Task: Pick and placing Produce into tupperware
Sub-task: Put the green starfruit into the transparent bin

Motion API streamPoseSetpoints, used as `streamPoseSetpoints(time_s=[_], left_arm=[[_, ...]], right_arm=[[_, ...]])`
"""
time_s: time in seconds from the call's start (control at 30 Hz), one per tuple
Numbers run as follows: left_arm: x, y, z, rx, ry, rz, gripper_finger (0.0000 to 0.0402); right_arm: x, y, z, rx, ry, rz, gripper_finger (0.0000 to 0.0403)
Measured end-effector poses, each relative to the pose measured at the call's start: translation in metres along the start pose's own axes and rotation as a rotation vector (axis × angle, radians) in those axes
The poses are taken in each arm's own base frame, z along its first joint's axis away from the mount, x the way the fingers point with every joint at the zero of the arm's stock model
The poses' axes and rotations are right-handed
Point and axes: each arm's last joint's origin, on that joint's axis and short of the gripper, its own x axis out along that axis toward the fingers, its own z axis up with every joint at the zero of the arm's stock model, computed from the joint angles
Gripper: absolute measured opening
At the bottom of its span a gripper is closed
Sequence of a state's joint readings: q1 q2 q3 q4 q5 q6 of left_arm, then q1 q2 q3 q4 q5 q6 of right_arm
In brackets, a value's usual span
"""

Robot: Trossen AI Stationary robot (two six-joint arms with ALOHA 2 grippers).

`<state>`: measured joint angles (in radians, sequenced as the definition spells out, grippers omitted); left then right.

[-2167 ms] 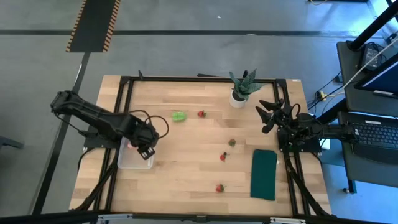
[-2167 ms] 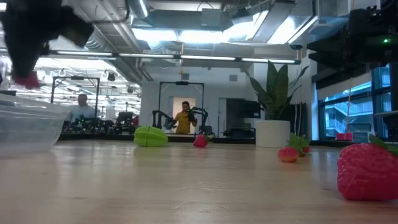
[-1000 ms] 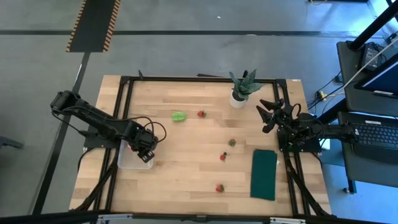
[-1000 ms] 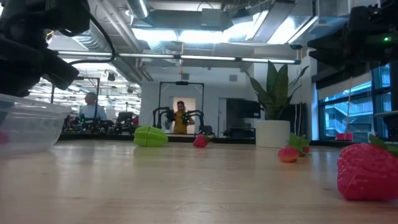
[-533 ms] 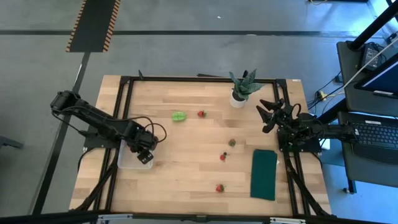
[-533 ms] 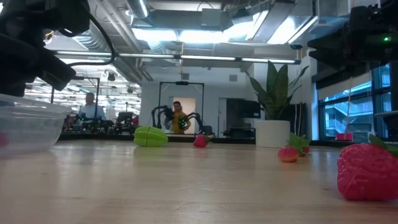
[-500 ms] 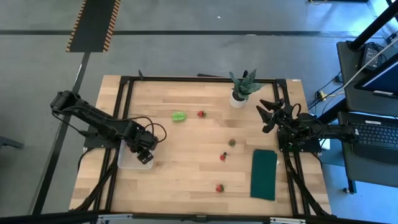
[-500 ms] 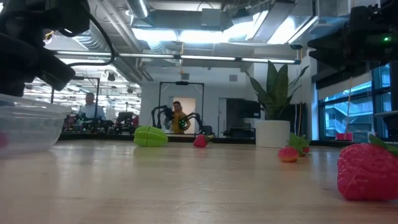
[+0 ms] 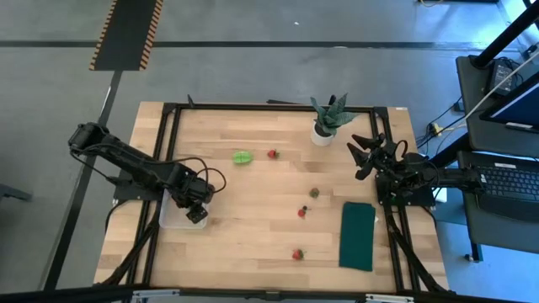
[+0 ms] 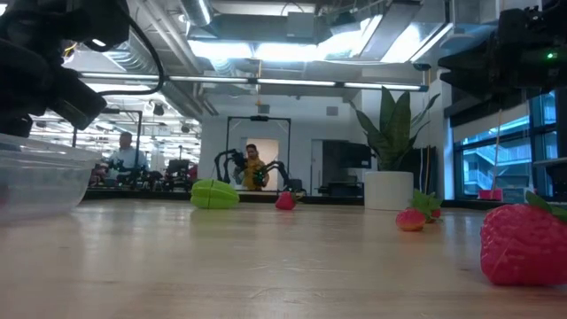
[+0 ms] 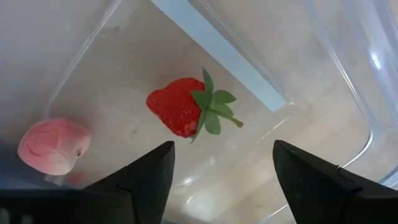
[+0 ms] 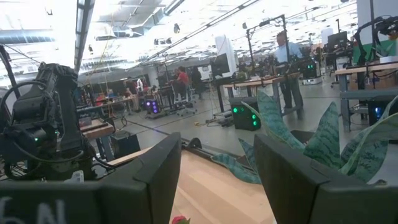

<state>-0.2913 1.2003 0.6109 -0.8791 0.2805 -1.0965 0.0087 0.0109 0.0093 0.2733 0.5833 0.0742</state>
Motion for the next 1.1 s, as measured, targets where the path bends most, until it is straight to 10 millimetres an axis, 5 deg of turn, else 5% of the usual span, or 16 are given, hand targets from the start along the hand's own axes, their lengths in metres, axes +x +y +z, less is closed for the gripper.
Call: streamPoseSetpoints(time_s=[0.4,0.77,1.1], left_arm=[[-0.011,-0.007,-0.002,-0.003,-0.002,-0.027,0.0261],[-0.108,-0.044,0.002,0.142,-0.425,-0.085,0.0261],[-0.187,-0.050,0.039,0.250,-0.838,-0.123,0.0261]], right_arm=[[0.000,0.000,0.000,-0.004,0.000,0.000,0.0204],[0.000,0.000,0.000,-0.004,0.000,0.000,0.0204],[0.000,0.000,0.003,0.015,-0.026,0.002,0.0204]])
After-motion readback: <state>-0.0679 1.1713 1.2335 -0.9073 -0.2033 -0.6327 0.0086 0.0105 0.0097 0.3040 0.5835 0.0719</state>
